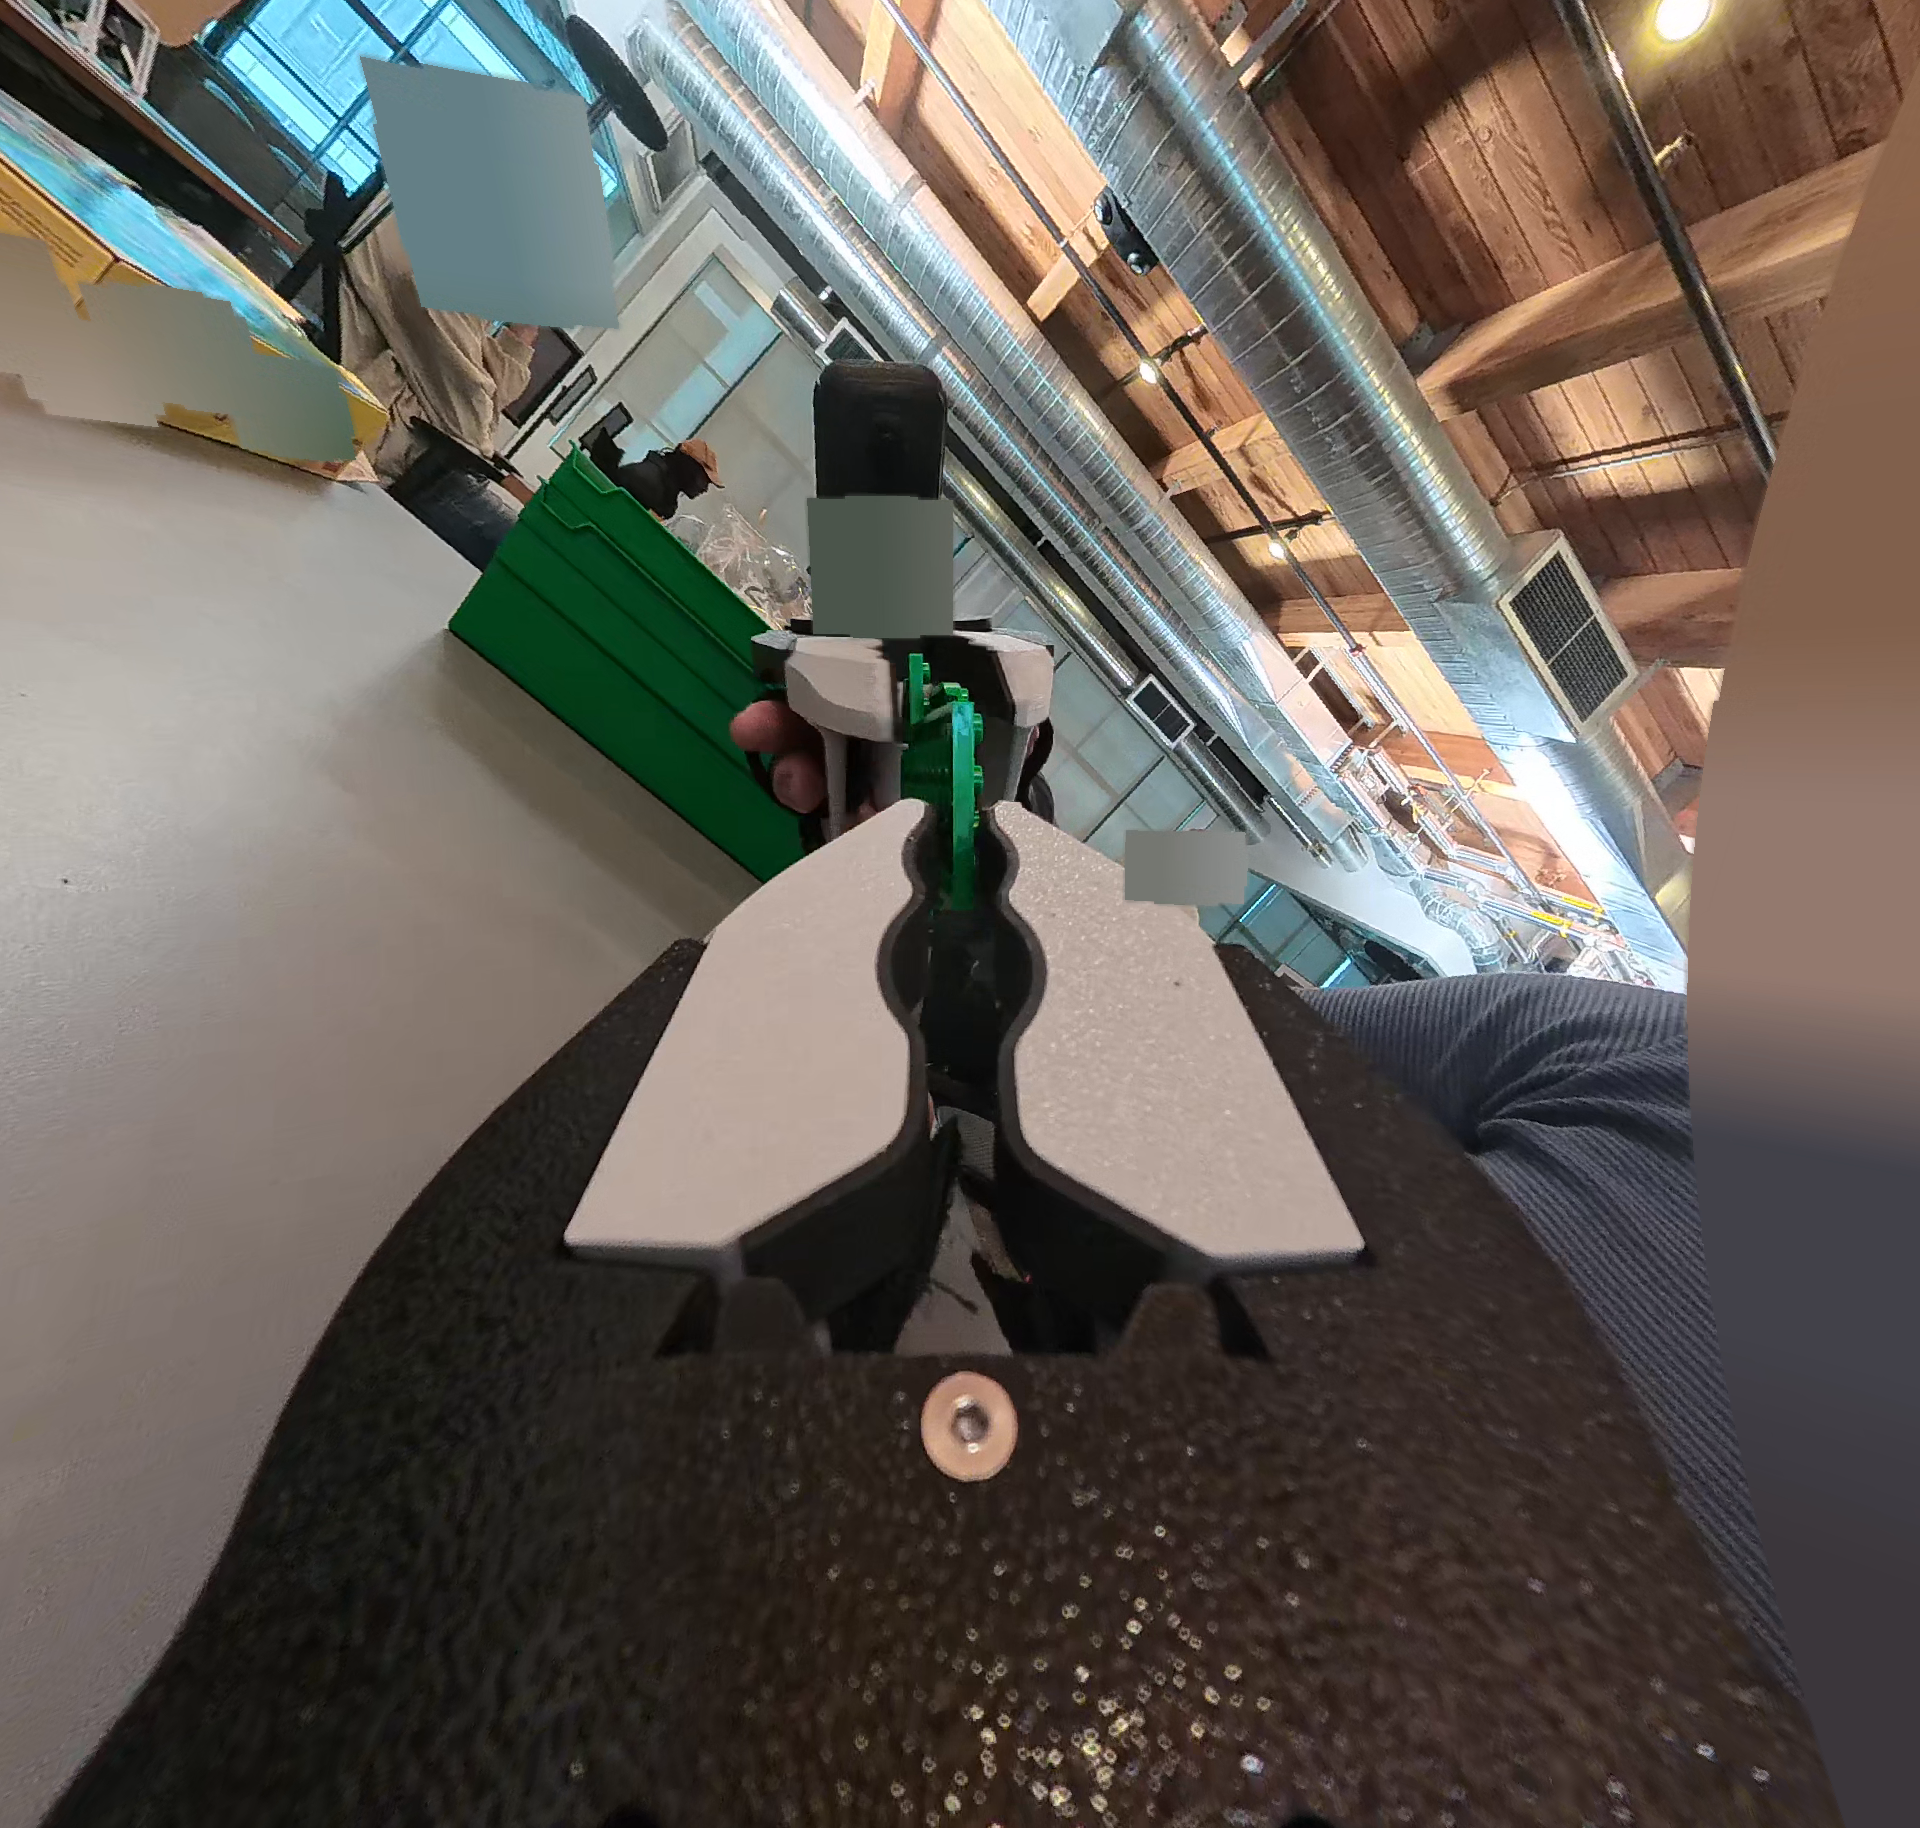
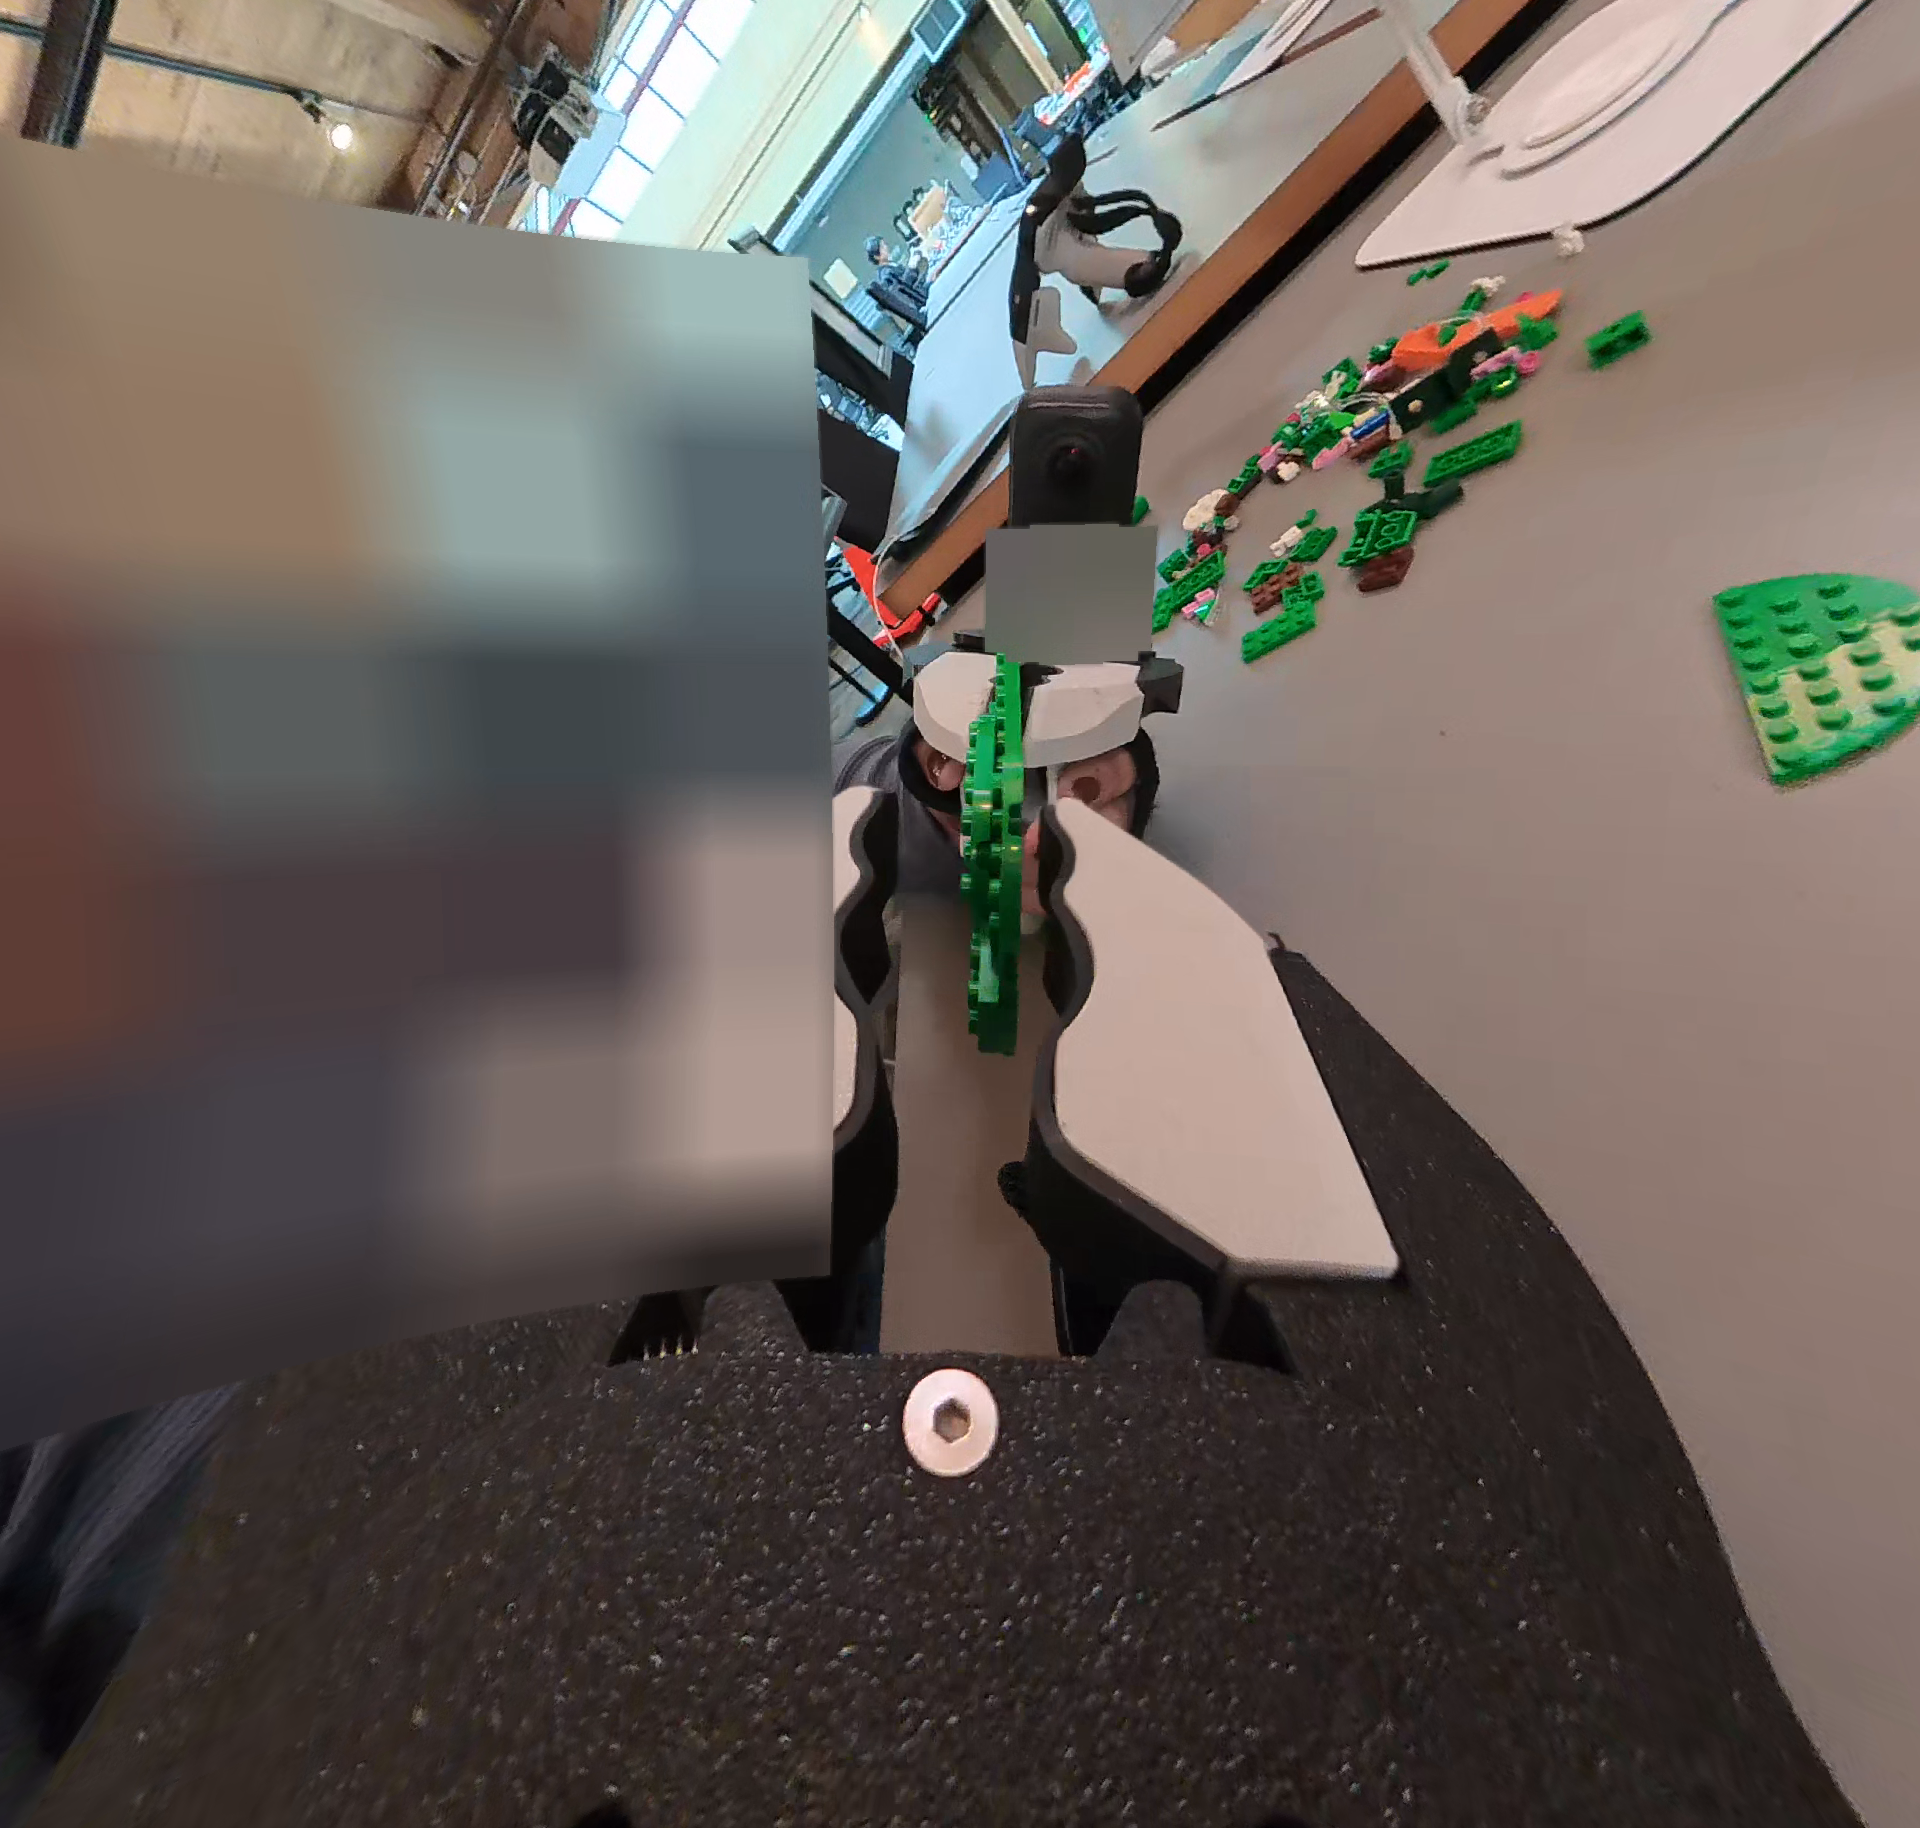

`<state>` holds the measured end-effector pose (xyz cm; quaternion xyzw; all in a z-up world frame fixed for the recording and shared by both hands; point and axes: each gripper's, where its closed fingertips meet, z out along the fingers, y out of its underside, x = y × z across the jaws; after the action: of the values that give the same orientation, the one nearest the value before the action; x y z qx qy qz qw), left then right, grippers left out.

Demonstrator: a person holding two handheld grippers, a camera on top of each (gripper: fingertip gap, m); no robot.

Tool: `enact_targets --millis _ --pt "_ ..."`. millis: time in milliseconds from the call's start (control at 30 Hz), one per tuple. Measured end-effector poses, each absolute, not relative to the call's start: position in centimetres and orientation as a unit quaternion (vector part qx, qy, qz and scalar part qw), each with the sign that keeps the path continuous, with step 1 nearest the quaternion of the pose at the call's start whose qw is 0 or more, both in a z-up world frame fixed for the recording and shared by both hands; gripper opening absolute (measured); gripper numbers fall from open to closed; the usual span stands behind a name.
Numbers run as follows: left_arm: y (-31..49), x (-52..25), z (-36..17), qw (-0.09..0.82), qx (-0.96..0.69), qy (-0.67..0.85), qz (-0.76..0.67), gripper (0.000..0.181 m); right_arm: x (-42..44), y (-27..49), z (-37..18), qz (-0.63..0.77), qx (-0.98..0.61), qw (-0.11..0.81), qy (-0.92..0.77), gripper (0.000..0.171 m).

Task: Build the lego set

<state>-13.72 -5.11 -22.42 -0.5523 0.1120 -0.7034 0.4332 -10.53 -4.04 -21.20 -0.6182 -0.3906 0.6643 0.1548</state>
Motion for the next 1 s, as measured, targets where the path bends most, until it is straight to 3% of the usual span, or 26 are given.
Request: enact_targets --millis 133,833,1000 --pt "-5.24 -13.65 -22.36 0.433 -0.551 0.116 -0.704 0.006 -10.6 -4.03 -21.48 0.655 -0.619 0.159 -0.403 0.01" --pt "-5.41 -13.62 -22.21 0.435 -0.546 0.119 -0.706 0.006 -10.35 -4.58 -21.73 0.617 -0.62 0.193 -0.445 0.01" --pt "-5.43 -13.64 -22.18 0.433 -0.544 0.117 -0.709 0.006 -10.27 -4.71 -21.86 0.611 -0.621 0.188 -0.453 0.017"
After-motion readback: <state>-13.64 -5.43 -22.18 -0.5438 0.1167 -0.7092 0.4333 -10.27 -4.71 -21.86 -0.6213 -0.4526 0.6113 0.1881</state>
